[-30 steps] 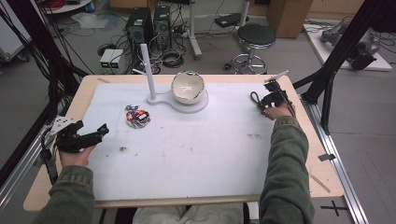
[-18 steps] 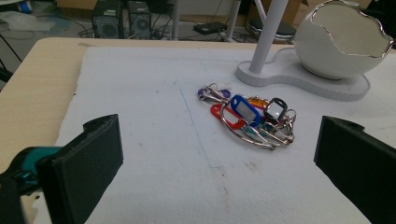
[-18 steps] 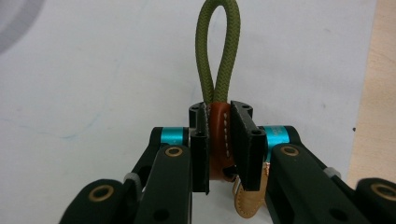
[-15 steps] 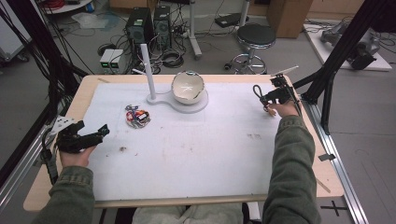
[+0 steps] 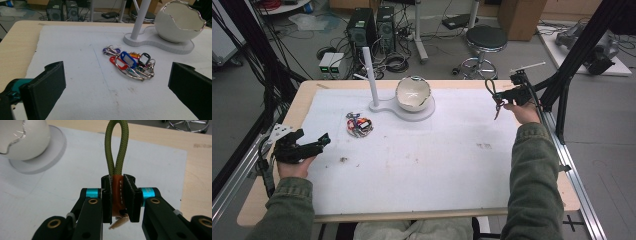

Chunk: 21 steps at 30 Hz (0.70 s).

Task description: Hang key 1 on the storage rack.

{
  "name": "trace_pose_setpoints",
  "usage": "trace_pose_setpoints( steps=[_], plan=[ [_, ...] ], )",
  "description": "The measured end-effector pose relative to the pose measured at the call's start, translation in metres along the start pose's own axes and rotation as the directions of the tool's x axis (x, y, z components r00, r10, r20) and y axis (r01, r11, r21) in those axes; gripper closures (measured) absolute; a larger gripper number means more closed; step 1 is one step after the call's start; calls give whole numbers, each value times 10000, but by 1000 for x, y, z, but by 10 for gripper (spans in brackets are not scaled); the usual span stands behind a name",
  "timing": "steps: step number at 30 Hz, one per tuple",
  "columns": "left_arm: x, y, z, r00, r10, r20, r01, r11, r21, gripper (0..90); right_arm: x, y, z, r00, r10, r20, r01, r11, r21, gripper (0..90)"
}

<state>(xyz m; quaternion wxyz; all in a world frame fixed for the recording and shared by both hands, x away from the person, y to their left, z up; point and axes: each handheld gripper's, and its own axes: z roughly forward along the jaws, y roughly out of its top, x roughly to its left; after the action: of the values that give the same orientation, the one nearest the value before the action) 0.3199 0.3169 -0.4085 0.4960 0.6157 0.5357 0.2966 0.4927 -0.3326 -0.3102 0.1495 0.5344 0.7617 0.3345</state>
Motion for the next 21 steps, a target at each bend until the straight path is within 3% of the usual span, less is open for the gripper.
trace_pose_setpoints(
  steps=[10,15,21],
  plan=[
    [0,0,1,10000,-44,76,43,10000,23,17,15,1,-15,9987,-138,-501,116,9990,-436,783],
    [0,0,1,9999,-29,124,28,10000,37,17,32,4,-25,9942,-242,-1047,138,9950,-993,781],
    [0,0,1,9999,-11,110,11,10000,52,17,51,9,-31,9886,-504,-1418,330,9919,-1231,780]
  ],
)
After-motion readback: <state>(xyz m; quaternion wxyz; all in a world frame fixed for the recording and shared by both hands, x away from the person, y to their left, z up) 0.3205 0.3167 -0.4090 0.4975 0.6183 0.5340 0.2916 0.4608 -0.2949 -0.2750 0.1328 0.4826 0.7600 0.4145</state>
